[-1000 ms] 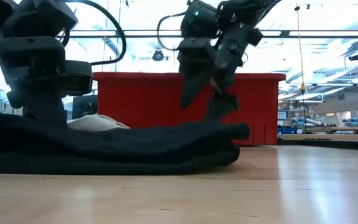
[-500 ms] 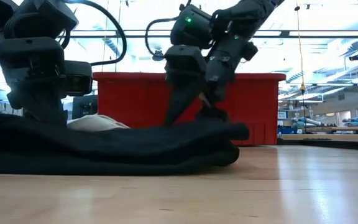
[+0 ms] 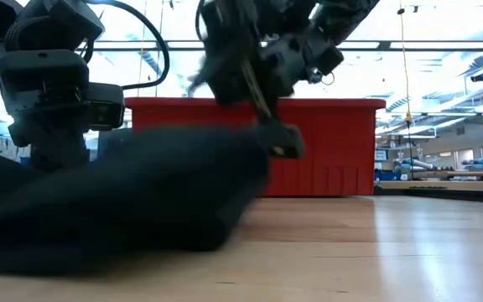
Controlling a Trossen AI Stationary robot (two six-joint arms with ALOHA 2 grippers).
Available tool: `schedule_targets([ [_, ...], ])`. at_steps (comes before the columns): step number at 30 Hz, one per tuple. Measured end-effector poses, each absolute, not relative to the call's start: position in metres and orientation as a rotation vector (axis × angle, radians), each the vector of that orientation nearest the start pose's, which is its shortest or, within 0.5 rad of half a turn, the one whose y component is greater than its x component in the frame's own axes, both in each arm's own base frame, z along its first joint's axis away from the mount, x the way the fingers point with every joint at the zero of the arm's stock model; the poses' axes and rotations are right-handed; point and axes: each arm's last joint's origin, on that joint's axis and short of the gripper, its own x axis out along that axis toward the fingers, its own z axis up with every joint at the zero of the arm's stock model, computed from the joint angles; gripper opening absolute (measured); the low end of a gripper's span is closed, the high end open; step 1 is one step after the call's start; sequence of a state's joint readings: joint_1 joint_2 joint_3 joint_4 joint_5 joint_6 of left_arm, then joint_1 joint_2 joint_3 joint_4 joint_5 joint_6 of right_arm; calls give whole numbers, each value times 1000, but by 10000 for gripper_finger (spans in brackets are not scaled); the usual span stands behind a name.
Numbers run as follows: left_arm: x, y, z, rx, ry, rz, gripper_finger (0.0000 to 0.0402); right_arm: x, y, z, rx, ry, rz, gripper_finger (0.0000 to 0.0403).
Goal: Fold laundry
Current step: Put the black shirt into the red bin
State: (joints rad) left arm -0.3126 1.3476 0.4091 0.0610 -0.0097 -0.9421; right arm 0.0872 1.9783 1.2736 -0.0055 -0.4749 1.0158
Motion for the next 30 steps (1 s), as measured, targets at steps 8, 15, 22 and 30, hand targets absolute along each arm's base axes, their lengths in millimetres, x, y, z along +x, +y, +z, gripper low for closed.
schedule_targets([
  [8, 206, -67, 124, -728, 929, 130, 210, 405, 36, 169, 1030, 998, -107, 297],
  [15, 206, -67, 124, -727, 927, 126, 210, 417, 32, 166, 861, 833, -105, 297],
  [22, 207, -67, 125, -735, 918, 120, 210, 420, 36, 134, 904, 922, -130, 297],
  [30, 209, -64, 126, -763, 904, 131, 210, 414, 58, 133, 863, 997, -79, 297],
])
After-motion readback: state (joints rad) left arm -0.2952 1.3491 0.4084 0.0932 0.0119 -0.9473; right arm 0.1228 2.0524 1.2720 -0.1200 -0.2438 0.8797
